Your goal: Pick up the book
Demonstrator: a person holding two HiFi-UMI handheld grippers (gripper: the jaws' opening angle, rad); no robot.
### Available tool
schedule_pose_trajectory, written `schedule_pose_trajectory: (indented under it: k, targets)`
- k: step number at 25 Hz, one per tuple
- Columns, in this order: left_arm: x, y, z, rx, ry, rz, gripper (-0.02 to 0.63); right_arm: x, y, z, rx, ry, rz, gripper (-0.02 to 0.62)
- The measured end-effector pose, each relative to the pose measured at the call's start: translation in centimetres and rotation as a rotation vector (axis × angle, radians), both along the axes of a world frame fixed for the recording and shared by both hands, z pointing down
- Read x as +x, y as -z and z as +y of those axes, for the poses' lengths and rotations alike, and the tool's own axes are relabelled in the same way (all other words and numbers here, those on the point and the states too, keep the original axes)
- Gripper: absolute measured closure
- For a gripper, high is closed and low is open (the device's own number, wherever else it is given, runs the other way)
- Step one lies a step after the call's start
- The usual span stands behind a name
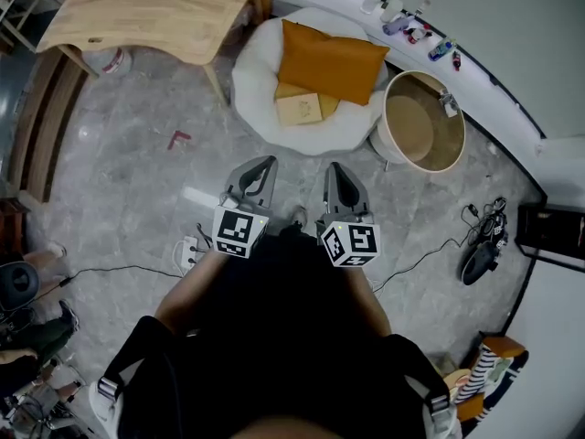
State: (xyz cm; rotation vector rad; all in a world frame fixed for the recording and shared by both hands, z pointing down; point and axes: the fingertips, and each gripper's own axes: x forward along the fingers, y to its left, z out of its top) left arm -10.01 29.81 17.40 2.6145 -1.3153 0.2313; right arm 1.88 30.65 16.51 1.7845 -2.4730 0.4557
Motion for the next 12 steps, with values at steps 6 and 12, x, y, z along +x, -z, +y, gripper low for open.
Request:
schedule_pose_trajectory:
  k: [6,12]
  targets:
    - [-1.8,-0.4,-0.1,-0.007,-0.017,0.010,0.600,-1.8,-0.1,0.2,-0.003,-0.021,0.005,0.592]
    - [-4.6,-1.1,0.0,-0.019,-0.037,0.031,0.600,-4.6,-0.5,0.5,-0.007,-0.045,0.024,0.592]
